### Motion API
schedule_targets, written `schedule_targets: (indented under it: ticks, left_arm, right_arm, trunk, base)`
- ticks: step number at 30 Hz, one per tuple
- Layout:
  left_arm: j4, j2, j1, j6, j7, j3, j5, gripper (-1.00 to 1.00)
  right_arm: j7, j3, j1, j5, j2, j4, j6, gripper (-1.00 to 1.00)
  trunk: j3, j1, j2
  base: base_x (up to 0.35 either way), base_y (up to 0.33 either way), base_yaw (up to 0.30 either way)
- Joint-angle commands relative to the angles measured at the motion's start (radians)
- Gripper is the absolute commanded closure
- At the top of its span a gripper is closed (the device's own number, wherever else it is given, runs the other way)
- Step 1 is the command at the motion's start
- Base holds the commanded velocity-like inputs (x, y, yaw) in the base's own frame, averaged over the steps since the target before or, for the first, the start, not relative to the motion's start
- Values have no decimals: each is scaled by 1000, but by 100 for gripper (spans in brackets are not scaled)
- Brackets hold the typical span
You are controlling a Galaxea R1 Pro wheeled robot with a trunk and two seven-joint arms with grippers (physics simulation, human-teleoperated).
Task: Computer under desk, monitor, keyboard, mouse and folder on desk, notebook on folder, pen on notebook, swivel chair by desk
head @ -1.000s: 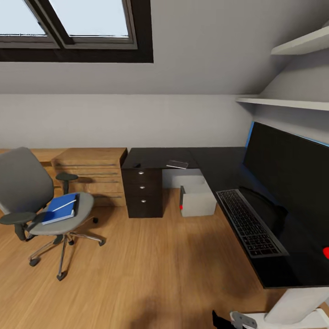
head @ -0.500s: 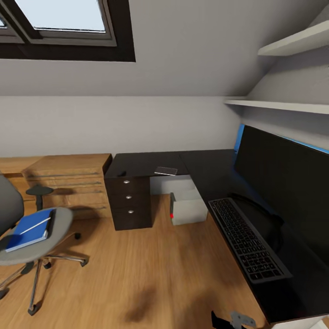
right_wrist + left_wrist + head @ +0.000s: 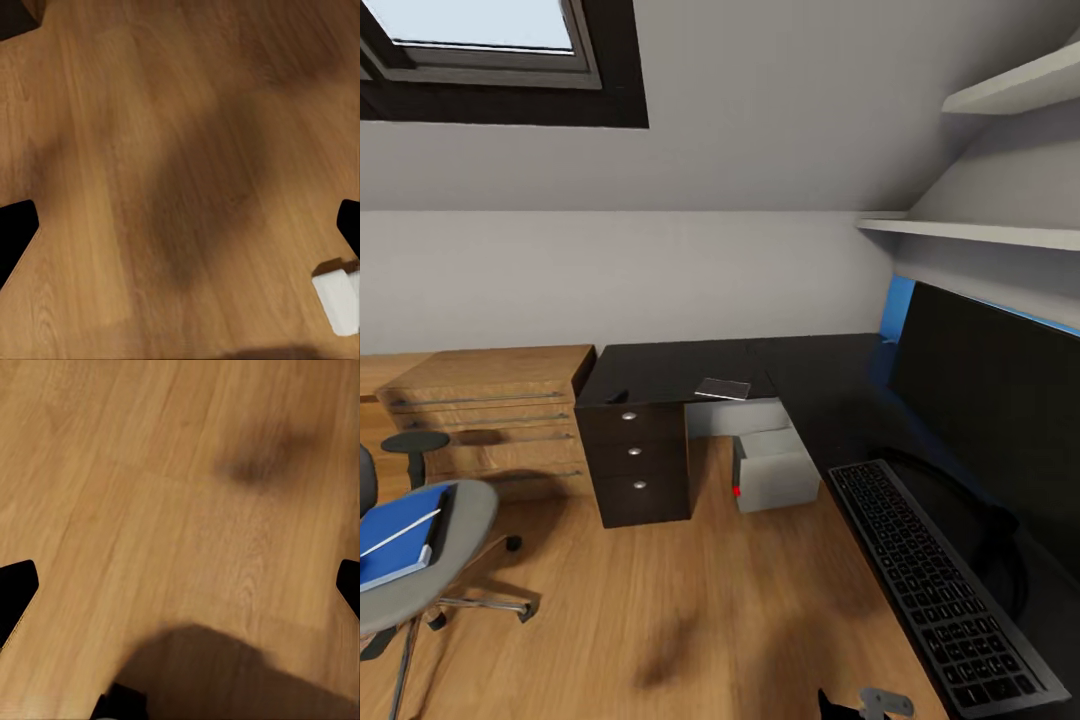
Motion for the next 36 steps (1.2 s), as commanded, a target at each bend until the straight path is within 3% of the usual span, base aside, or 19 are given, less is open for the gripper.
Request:
schedule_targets:
  ticks: [1,26,36]
  left_arm:
    - [1,0,-1,-1,-9,2,10,-100]
    - [1,-2,-1,0,-9,3,10,-100]
    - [1,-3,-1,-1,-9,3,10,-100]
  right_arm:
    - [5,7,-1,-10,0,2,-4,-100]
    - [4,7,0,-8,2,2,-4,-100]
    - [4,7,0,-8,1,2,-4,-100]
  trunk:
    - [-1,1,0]
    - [-4,1,0]
    - [-5,1,0]
  base:
    - [328,151,-2]
    - [307,193,54]
    - [310,68,5]
